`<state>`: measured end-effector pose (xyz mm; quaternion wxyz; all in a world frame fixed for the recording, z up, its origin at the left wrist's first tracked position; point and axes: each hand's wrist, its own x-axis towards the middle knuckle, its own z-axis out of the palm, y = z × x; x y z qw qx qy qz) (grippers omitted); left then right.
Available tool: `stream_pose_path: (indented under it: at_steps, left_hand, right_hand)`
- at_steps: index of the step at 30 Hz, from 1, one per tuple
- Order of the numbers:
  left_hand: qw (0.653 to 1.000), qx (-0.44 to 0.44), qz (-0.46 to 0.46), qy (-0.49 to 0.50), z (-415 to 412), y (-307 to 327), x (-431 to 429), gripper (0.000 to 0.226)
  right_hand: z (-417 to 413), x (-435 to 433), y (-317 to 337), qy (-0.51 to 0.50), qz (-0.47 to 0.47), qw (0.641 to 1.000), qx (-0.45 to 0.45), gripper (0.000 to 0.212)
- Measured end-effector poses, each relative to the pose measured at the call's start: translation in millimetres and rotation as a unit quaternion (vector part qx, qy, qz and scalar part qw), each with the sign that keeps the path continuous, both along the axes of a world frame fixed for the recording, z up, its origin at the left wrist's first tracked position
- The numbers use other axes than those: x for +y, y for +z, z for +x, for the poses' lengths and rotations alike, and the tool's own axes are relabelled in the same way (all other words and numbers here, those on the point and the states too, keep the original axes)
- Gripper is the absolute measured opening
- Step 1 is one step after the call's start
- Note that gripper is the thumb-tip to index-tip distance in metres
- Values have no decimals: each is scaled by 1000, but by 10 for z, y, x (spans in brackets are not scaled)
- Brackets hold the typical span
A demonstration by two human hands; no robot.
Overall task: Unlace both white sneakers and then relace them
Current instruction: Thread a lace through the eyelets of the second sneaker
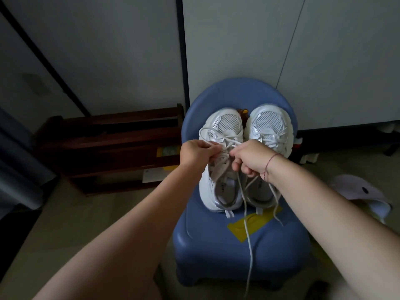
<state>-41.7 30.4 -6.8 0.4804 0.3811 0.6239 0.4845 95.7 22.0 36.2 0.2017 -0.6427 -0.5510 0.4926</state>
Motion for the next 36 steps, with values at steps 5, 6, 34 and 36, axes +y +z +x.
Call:
stream_pose_path:
  at_steps: [5,6,34,36]
  left_hand:
    - [1000,11,22,-12,-15,88,-17,8]
    - [999,16,28,-19,-30,111,-19,9]
    - [993,73,-5,-91,-134,119,-114,16]
    - [994,74,3,-78,-144,123,-118,13]
  right_hand:
    - [24,-1,-5,-6,-11,997,77,24]
    - [25,-6,-17,-5,-5,996,85,26]
    - [-141,-94,-290,-45,109,960,256,18]
    - [-149,-90,-280,-54,107,960,252,16]
